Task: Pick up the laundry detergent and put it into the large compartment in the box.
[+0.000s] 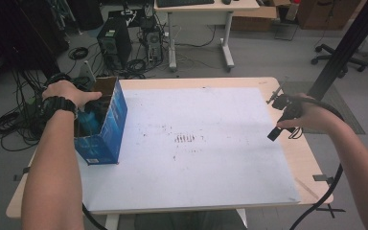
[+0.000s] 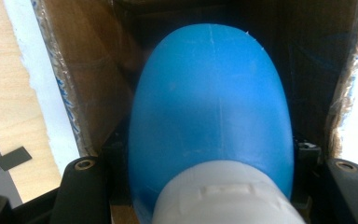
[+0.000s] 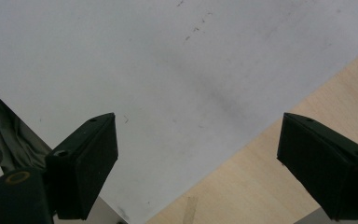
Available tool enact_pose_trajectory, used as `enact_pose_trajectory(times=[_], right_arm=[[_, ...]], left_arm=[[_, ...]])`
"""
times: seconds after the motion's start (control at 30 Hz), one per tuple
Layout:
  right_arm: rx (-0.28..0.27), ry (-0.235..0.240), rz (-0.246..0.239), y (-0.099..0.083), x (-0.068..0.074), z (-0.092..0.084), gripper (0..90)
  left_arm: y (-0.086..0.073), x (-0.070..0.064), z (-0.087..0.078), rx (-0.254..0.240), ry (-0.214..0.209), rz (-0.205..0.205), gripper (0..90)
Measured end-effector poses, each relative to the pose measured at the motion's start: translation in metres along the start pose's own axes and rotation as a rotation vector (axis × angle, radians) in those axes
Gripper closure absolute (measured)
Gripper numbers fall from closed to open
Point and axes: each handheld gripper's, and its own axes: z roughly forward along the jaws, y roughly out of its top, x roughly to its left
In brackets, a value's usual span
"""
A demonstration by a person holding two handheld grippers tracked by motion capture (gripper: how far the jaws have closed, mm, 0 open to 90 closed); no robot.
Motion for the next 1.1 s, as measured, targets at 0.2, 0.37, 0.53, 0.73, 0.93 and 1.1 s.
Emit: enact_pose_trajectory(times=[0.2, 0.37, 0.53, 0.73, 0.93, 1.1], right_arm=[[0.0, -0.001, 0.0, 0.0, 0.0, -0.001, 12.1], [-0.001, 0.0, 0.003, 0.0, 0.0, 0.0, 12.1], [0.001, 0.0, 0.004, -0.001, -0.001, 0.001, 12.1], [-0.001, 0.0, 0.004, -0.001, 0.0, 0.0, 12.1], [0.0, -0.002, 0.007, -0.002, 0.0, -0.001, 12.1], [0.001, -0.002, 0.006, -0.002, 0.0, -0.001, 12.1]], left_arm=[[0.0, 0.0, 0.002, 0.001, 0.001, -0.001, 37.6], [0.0, 0.001, 0.006, -0.002, 0.0, 0.0, 37.6], [0.0, 0.002, 0.009, -0.005, 0.007, 0.004, 37.5], [0.0, 0.001, 0.013, -0.005, 0.004, 0.008, 37.4], [0.0, 0.002, 0.014, -0.011, -0.001, 0.005, 37.4], [0.0, 0.003, 0.015, -0.016, -0.001, 0.005, 37.4]])
